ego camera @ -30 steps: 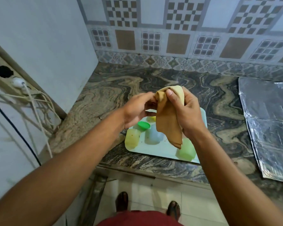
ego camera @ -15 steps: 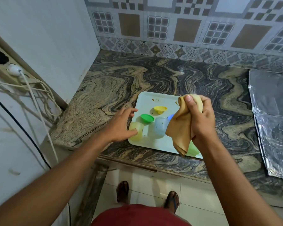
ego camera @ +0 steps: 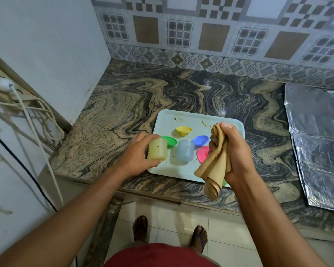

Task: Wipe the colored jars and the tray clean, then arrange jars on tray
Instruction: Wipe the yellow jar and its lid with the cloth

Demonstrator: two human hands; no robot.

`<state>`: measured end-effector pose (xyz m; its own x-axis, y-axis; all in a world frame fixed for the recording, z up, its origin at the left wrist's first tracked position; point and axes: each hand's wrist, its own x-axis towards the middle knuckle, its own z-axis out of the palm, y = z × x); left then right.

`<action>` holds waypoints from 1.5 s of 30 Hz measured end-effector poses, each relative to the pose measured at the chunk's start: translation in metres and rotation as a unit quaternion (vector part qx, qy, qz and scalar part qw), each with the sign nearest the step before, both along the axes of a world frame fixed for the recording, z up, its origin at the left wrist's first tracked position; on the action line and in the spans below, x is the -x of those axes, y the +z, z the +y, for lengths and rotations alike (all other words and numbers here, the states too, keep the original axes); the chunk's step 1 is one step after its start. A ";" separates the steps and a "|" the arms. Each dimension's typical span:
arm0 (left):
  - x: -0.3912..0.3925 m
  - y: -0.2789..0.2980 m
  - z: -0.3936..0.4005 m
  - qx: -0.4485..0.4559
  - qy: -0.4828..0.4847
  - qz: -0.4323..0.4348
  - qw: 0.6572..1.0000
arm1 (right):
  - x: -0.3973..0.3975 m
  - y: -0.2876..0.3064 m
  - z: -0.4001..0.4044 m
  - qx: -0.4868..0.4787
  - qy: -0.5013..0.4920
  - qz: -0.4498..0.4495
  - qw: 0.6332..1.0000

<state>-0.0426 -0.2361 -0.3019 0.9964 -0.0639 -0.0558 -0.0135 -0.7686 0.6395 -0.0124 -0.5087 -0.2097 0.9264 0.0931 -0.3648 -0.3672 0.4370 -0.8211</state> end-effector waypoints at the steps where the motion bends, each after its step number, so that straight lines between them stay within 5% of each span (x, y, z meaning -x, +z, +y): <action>1: 0.000 0.011 -0.003 0.010 0.003 -0.024 1.000 | 0.002 0.003 -0.001 -0.027 0.017 0.003 0.999; 7: 0.001 0.088 -0.026 0.040 0.014 -0.158 0.987 | 0.013 0.024 -0.004 -0.105 0.059 -0.043 0.992; 16: 0.011 0.191 -0.055 0.080 0.032 -0.323 0.942 | 0.035 0.076 -0.004 0.109 -0.026 -0.241 0.964; 23: 0.012 0.238 -0.066 0.084 0.029 -0.402 0.911 | 0.043 0.135 0.008 0.242 -0.155 -0.440 0.851; 30: 0.012 0.249 -0.074 0.076 0.018 -0.431 0.899 | 0.039 0.166 0.028 0.379 -0.222 -0.550 0.710; 33: 0.014 0.248 -0.078 0.061 0.023 -0.443 0.894 | 0.027 0.162 0.033 0.413 -0.214 -0.570 0.678; 36: 0.019 0.245 -0.081 0.079 0.037 -0.450 0.889 | 0.011 0.163 0.033 0.408 -0.225 -0.563 0.683; 41: 0.022 0.245 -0.084 0.138 0.064 -0.466 0.872 | 0.002 0.166 0.026 0.306 -0.245 -0.500 0.772; 45: 0.014 0.238 -0.082 0.196 0.096 -0.450 0.866 | 0.021 0.160 0.029 0.233 -0.256 -0.501 0.793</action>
<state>-0.0563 -0.3185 -0.0637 0.6195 0.2689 0.7375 -0.5387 -0.5377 0.6486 -0.0330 -0.4794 -0.0495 0.6454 -0.3179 0.6945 0.6994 -0.1196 -0.7047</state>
